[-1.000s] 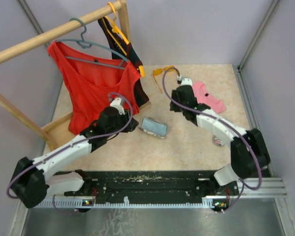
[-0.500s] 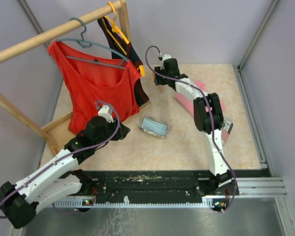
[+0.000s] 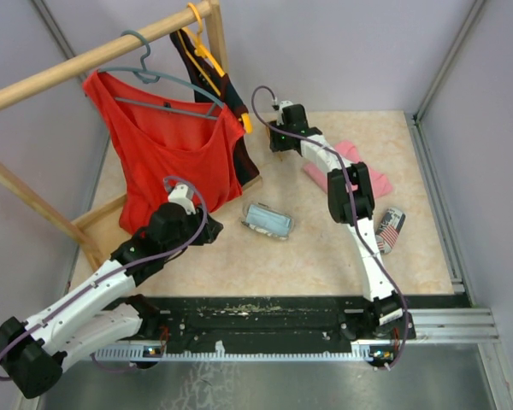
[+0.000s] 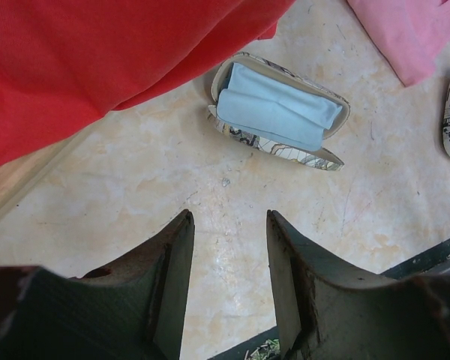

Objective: Organize the sunglasses
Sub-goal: Pick up the sunglasses from the center of the board.

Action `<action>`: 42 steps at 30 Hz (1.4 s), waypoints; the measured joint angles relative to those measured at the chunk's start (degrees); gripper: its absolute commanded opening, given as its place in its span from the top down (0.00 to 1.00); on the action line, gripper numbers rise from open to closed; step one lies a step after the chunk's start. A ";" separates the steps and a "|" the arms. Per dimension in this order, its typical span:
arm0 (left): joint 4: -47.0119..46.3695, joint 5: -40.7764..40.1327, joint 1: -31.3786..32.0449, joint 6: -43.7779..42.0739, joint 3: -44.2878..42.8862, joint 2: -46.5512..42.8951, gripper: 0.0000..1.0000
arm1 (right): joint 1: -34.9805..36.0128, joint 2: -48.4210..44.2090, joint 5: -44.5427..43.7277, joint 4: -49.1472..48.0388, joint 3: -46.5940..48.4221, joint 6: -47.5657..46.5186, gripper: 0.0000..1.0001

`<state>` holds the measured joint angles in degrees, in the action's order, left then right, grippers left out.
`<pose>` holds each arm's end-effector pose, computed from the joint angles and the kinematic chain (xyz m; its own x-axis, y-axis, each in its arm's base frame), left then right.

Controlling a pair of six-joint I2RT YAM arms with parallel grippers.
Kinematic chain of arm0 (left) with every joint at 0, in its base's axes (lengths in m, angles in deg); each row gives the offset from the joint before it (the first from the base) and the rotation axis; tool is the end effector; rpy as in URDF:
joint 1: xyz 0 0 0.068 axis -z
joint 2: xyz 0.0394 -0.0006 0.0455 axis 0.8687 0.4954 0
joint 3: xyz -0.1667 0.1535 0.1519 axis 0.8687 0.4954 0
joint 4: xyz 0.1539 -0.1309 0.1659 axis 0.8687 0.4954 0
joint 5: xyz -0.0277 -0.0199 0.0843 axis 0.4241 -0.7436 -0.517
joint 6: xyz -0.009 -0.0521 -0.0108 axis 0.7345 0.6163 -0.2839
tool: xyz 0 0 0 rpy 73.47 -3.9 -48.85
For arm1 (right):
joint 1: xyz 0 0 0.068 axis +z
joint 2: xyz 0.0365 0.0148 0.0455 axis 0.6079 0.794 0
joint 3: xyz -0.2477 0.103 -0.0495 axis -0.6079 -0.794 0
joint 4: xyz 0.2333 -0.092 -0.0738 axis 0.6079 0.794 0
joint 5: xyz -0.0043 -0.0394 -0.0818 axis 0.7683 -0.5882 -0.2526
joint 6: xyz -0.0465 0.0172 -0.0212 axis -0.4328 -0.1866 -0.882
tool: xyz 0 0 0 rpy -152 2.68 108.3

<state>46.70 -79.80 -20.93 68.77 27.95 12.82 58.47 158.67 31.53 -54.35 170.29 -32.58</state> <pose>0.1515 -0.1169 0.2589 -0.5886 -0.1951 -0.7845 0.2426 0.8831 -0.4016 0.5397 0.2124 0.1620 -0.6234 -0.1376 -0.7697 -0.3899 0.9080 0.1535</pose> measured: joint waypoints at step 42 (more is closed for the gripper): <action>7.08 -0.31 0.00 1.01 -7.91 -9.92 0.40 | 10.49 -66.64 -16.68 -3.63 -51.19 0.17 1.00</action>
<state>53.78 -80.10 -20.93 69.77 20.04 2.90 68.96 92.02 14.86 -57.98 119.10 -32.41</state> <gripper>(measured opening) 0.585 0.021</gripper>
